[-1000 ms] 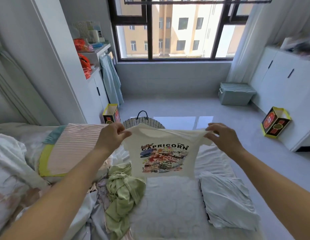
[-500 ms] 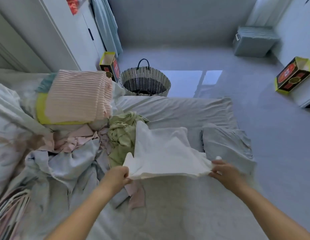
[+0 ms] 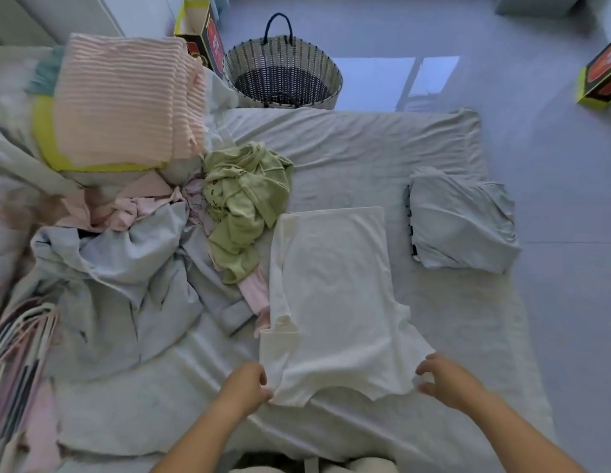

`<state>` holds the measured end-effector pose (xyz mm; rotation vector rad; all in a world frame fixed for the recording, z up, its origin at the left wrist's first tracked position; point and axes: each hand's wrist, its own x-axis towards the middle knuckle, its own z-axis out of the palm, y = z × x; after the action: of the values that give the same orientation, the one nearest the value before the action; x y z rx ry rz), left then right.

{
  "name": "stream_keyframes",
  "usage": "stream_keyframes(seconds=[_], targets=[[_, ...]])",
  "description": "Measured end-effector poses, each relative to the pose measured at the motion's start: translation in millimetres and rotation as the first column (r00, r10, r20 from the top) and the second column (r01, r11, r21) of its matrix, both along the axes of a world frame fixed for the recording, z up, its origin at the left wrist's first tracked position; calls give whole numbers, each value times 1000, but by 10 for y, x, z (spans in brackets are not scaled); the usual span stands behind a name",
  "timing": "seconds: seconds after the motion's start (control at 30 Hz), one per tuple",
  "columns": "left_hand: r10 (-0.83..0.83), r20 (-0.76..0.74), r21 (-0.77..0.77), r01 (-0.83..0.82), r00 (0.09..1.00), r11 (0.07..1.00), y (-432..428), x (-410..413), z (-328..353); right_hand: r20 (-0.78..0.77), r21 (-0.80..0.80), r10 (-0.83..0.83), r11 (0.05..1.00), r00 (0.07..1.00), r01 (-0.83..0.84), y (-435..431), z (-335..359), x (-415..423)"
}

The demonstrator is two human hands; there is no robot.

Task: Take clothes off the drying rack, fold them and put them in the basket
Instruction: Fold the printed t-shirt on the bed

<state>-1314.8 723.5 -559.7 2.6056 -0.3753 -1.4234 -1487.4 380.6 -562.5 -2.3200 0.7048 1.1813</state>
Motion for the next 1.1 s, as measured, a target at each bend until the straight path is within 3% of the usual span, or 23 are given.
stream_keyframes(seconds=[0.27,0.5,0.7,0.77,0.83,0.9,1.03,1.1], targets=[[37,90,-9,-37,995,999,-83,342,-210,52,-8,-26,1000,998,27,214,-160,228],[51,145,-93,-38,988,995,-98,720,-663,212,242,-233,953,949,180,1369,-657,544],[-91,230,-138,125,969,982,-321,1407,-923,335,341,-420,889,843,307,2203,-1085,909],[-187,286,-127,230,940,965,-474,1734,-948,415,295,-441,893,796,341,2376,-1180,1023],[-286,346,-96,337,893,936,-659,2057,-962,596,162,-397,911,698,380,2530,-1292,1103],[-373,414,-55,432,830,900,-857,2327,-977,684,76,-402,869,609,488,2628,-1352,1167],[-532,462,1,599,710,800,-1232,2676,-1060,716,50,-483,757,505,652,2699,-1506,1242],[-634,478,50,702,608,711,-1376,2779,-1112,730,13,-456,754,509,657,2761,-1581,1266]])
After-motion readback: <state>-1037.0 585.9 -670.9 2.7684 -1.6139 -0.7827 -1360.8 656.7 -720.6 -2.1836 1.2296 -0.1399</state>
